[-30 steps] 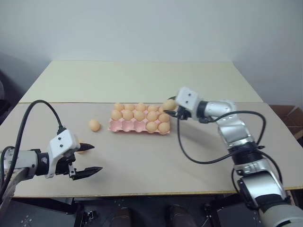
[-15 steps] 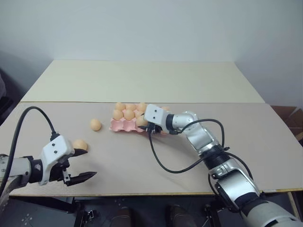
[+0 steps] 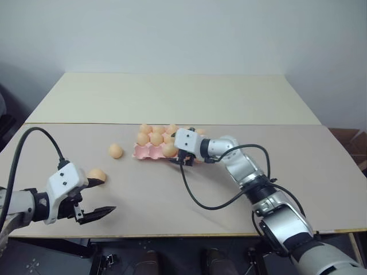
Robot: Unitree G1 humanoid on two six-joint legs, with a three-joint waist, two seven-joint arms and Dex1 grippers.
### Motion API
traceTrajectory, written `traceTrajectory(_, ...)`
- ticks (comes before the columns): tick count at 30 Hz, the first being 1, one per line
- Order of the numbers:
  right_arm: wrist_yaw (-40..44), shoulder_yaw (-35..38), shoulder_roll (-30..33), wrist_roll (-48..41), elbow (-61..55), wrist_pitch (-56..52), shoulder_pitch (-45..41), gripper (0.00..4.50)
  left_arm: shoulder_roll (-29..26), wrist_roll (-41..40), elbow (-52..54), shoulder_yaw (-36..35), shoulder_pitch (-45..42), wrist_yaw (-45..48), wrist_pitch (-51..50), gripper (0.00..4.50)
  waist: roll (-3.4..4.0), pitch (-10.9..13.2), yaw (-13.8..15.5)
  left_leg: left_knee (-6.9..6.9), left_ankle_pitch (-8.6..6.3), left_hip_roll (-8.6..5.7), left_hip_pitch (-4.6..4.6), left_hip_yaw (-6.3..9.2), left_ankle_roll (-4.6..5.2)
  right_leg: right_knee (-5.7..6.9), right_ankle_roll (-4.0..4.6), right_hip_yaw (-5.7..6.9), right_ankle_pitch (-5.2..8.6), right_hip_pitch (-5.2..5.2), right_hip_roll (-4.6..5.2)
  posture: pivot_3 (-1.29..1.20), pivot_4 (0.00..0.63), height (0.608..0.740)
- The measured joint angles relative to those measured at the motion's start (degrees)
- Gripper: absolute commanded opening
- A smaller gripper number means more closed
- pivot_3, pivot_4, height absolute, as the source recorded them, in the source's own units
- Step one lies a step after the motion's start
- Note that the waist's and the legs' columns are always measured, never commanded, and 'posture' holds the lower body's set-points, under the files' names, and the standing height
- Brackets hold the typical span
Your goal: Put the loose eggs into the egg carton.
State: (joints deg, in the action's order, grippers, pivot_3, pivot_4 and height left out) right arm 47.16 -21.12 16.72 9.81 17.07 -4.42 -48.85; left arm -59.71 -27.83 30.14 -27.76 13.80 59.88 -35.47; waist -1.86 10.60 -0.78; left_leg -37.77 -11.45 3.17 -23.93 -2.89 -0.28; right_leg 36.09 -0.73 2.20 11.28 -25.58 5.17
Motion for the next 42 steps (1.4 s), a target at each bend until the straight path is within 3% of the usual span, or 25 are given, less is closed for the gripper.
traceTrajectory(10, 9.1, 8.5, 14.8, -9.8, -25.4, -11.6, 10.2, 4.48, 1.1, 0.1, 0.5, -0.8, 2.3, -1.0, -0.2, 4.5, -0.02, 0.0, -0.1, -0.01, 0.0, 0.02, -0.26, -0.09, 0.0, 0.03, 0.0, -0.02, -0.03, -0.37, 0.0, 0.0, 0.15, 0.74)
traceTrajectory(17, 19.3, 17.0, 25.6, -24.2, -33.9, -17.3, 16.8, 4.48, 3.5, 0.9, 1.6, -9.2, 9.7, -1.0, -1.1, 4.5, -0.04, 0.0, -0.1, -0.02, 0.0, 0.15, -0.25, -0.18, 0.0, 0.0, 0.36, -0.02, 0.15, -0.4, -0.05, 0.0, 0.15, 0.74)
traceTrajectory(22, 20.2, 17.5, 28.0, -25.8, -34.3, -17.5, 19.3, 4.48, 7.2, 1.2, 2.9, -13.1, 12.5, -3.8, -2.6, 4.5, -0.06, 0.0, 0.1, -0.05, 0.0, 0.19, -0.23, -0.21, 0.0, 0.01, 0.4, -0.02, 0.13, -0.4, -0.05, 0.0, 0.15, 0.74)
traceTrajectory(28, 19.3, 17.5, 28.4, -26.7, -35.2, -18.6, 20.2, 4.48, 14.6, 1.6, 2.8, -13.9, 6.5, -16.5, -8.2, 4.5, -0.17, -0.1, 0.2, -0.07, 0.0, 0.2, -0.25, -0.2, 0.0, 0.01, 0.28, -0.03, 0.04, -0.38, -0.1, 0.0, 0.15, 0.74)
traceTrajectory(33, 17.7, 17.5, 28.5, -26.8, -35.6, -19.2, 20.3, 4.48, 16.0, 0.6, 4.1, -13.5, 6.2, -19.3, -10.5, 4.5, -0.22, -0.1, 0.2, -0.07, 0.0, 0.19, -0.25, -0.23, 0.0, 0.0, 0.29, -0.06, 0.04, -0.38, -0.09, 0.0, 0.15, 0.74)
traceTrajectory(42, 13.7, 16.9, 27.7, -26.6, -38.0, -19.8, 21.1, 4.48, 20.4, 3.4, -0.8, -1.1, -8.8, -31.3, -11.3, 4.5, -0.35, -0.2, 1.2, -0.09, 0.01, 0.19, -0.22, -0.2, 0.0, -0.01, 0.12, -0.1, -0.14, -0.29, -0.18, 0.0, 0.15, 0.74)
